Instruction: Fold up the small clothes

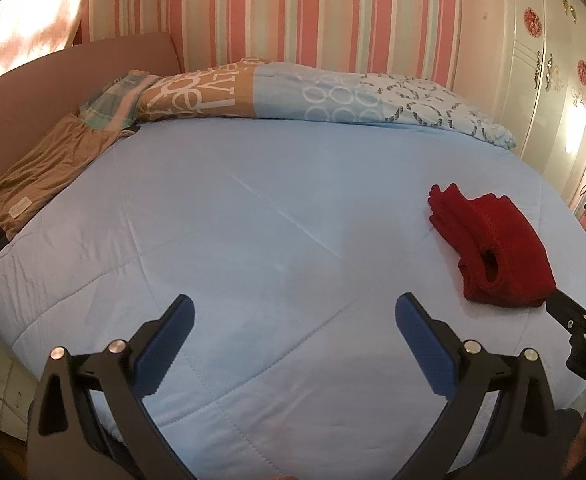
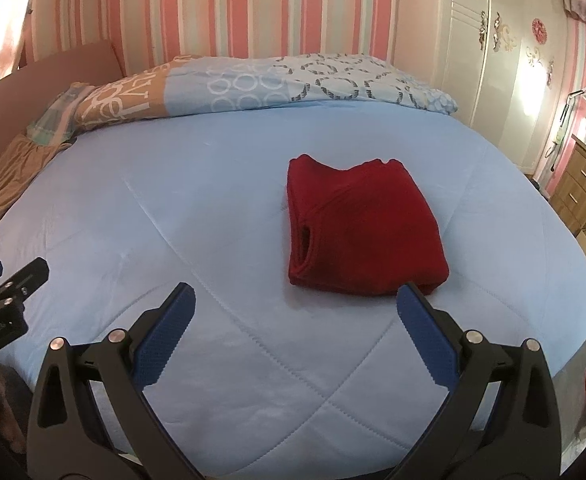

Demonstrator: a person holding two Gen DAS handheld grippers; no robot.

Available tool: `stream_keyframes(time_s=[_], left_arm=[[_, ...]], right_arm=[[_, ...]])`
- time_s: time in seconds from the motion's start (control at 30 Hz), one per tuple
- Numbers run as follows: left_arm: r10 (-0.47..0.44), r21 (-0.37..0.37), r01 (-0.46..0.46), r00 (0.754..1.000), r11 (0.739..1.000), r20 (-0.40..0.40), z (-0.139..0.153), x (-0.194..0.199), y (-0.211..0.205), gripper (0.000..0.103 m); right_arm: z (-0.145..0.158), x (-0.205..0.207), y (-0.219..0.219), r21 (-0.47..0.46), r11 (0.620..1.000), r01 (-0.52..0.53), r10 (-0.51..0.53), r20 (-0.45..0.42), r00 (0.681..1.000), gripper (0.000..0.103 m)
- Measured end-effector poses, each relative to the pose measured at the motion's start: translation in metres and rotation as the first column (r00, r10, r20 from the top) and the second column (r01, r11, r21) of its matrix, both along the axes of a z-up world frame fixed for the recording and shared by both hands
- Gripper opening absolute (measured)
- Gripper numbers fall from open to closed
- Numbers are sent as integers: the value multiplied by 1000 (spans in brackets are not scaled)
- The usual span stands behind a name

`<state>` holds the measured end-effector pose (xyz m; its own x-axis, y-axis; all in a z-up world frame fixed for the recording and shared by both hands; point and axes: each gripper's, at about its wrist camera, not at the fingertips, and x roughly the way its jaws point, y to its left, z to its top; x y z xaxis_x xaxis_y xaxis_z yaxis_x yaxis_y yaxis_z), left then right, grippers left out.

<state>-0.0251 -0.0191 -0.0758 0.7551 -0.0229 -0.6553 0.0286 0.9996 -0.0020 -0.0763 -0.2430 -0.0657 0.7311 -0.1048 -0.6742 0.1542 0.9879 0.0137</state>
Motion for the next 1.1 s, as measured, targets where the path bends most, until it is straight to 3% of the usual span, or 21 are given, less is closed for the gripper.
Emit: stream_keyframes(time_s=[0.77,1.1], left_arm=[[1,14,-1,1000,1000,2,-4,-4,2,101],[-14,-39,13,1000,999,-23,-6,-2,12,101]], right_arm=[[-10,0,5,-1,1000,-26,26,-22,999,100],[-10,1,5,-1,1000,-20,20,-20,1000,100]])
